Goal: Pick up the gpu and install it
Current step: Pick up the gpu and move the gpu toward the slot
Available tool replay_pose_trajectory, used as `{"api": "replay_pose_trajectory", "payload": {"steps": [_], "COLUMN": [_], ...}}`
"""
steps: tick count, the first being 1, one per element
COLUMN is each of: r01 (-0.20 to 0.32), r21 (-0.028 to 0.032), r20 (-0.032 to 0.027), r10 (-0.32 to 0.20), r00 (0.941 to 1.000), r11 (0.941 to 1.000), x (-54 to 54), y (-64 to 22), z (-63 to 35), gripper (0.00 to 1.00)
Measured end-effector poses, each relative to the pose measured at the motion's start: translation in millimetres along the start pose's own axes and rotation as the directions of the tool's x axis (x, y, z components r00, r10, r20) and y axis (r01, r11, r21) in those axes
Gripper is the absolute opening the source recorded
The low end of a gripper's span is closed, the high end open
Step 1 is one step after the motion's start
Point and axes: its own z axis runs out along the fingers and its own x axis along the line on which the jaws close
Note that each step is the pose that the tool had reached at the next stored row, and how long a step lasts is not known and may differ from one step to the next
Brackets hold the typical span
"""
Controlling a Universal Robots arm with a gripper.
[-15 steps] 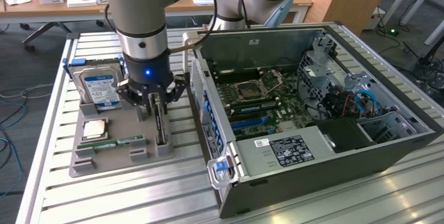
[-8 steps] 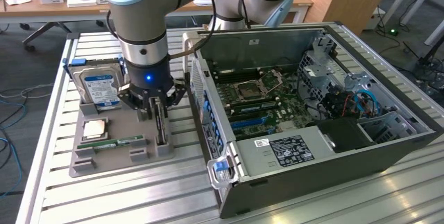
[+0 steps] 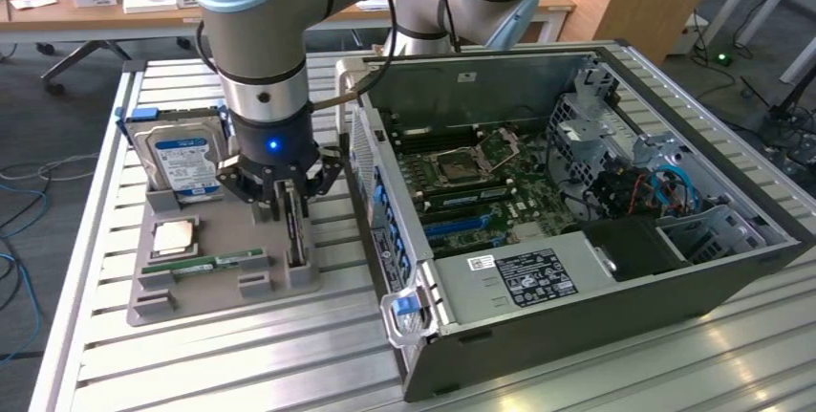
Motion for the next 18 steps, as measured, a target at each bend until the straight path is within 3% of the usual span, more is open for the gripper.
{"api": "replay_pose_trajectory", "payload": {"steps": [18], "r01": [0.000], "r21": [-0.0002], "r20": [0.0002], "r10": [0.000], "r00": [1.0000], "r11": [1.0000], "x": [0.0], "y": [0.0], "z": [0.7], "gripper": [0.40]}}
